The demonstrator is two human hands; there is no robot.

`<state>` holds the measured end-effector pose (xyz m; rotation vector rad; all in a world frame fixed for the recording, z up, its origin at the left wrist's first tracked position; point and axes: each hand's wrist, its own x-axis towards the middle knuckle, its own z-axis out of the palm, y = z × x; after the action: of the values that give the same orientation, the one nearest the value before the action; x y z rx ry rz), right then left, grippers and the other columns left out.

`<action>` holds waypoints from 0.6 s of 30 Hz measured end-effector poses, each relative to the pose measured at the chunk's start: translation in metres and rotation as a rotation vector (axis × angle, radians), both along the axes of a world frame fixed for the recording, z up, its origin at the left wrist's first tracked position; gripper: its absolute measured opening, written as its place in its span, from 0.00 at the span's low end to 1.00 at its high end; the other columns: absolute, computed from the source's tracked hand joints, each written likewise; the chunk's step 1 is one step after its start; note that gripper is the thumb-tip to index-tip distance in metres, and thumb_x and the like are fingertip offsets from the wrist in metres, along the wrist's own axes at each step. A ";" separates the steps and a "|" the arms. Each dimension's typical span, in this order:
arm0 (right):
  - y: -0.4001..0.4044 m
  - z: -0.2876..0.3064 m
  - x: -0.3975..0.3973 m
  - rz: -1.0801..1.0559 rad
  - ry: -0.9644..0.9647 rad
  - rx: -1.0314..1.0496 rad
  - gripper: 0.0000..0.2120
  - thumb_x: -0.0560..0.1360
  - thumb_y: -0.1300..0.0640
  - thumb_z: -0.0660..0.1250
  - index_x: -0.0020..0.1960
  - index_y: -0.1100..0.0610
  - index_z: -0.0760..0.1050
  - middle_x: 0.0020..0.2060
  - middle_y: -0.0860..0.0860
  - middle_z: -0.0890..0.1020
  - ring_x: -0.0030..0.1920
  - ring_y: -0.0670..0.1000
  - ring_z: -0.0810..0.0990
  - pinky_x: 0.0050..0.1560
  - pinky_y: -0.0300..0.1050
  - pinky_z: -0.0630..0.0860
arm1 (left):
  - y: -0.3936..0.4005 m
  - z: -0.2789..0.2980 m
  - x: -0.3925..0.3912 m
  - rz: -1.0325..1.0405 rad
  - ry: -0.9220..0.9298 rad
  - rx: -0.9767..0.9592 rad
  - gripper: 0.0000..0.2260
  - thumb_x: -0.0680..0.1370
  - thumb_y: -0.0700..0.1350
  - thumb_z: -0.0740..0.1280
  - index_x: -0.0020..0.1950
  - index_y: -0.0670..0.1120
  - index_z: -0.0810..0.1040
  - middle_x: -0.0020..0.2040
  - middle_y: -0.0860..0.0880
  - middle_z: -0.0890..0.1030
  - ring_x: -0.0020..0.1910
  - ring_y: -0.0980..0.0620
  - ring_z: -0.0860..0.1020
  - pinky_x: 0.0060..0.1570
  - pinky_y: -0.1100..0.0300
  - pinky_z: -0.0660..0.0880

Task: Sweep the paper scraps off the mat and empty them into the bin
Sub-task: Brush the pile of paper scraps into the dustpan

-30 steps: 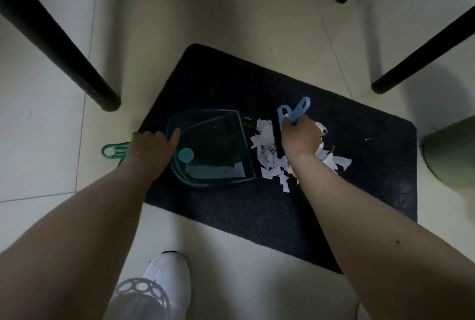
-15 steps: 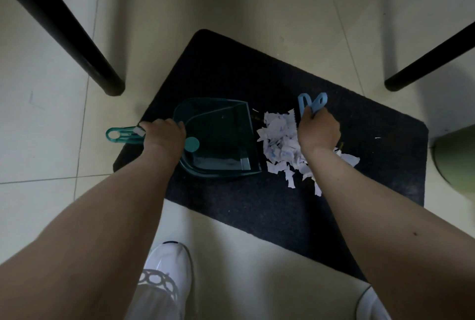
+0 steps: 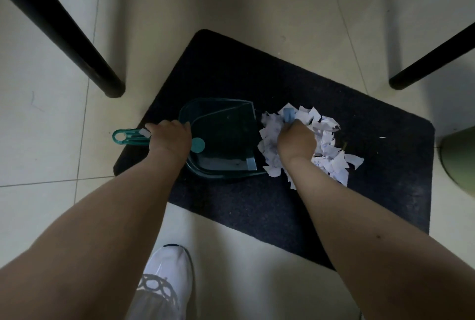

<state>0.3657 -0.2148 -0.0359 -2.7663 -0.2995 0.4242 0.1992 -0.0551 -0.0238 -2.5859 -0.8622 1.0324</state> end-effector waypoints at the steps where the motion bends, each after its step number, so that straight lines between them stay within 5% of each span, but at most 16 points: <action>1: 0.003 0.001 -0.003 0.003 0.005 0.023 0.16 0.82 0.56 0.51 0.56 0.64 0.74 0.51 0.60 0.81 0.52 0.60 0.79 0.45 0.45 0.69 | -0.002 0.000 0.002 -0.004 -0.002 -0.005 0.27 0.81 0.44 0.58 0.79 0.46 0.52 0.68 0.41 0.67 0.65 0.40 0.69 0.63 0.40 0.66; 6: 0.013 0.007 -0.014 0.077 0.065 0.117 0.17 0.82 0.53 0.53 0.48 0.63 0.74 0.41 0.56 0.79 0.42 0.55 0.77 0.38 0.42 0.65 | -0.004 0.000 0.010 -0.009 0.004 -0.017 0.26 0.81 0.44 0.57 0.78 0.46 0.52 0.69 0.41 0.67 0.66 0.39 0.68 0.65 0.38 0.65; 11: 0.019 0.008 -0.024 0.130 0.163 0.254 0.20 0.81 0.53 0.56 0.31 0.56 0.63 0.29 0.50 0.72 0.33 0.52 0.72 0.27 0.42 0.63 | -0.005 0.001 0.011 -0.003 0.012 -0.031 0.28 0.82 0.44 0.57 0.79 0.46 0.49 0.70 0.40 0.65 0.67 0.39 0.67 0.65 0.38 0.64; 14: 0.021 0.015 -0.027 0.123 0.228 0.390 0.19 0.80 0.52 0.57 0.40 0.65 0.74 0.38 0.59 0.82 0.39 0.57 0.80 0.38 0.50 0.77 | -0.005 0.004 0.010 -0.004 0.025 -0.047 0.30 0.81 0.46 0.59 0.79 0.46 0.47 0.71 0.40 0.63 0.68 0.38 0.66 0.67 0.37 0.62; 18: 0.003 0.032 -0.006 -0.010 0.110 0.436 0.19 0.81 0.51 0.55 0.45 0.65 0.76 0.36 0.55 0.80 0.36 0.54 0.79 0.39 0.49 0.75 | -0.005 0.003 0.009 0.005 0.020 -0.057 0.31 0.81 0.47 0.59 0.79 0.46 0.48 0.71 0.40 0.64 0.68 0.39 0.66 0.67 0.38 0.63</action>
<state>0.3592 -0.2117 -0.0035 -2.3109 -0.3096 0.4459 0.2081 -0.0601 -0.0207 -2.6166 -0.8473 1.0971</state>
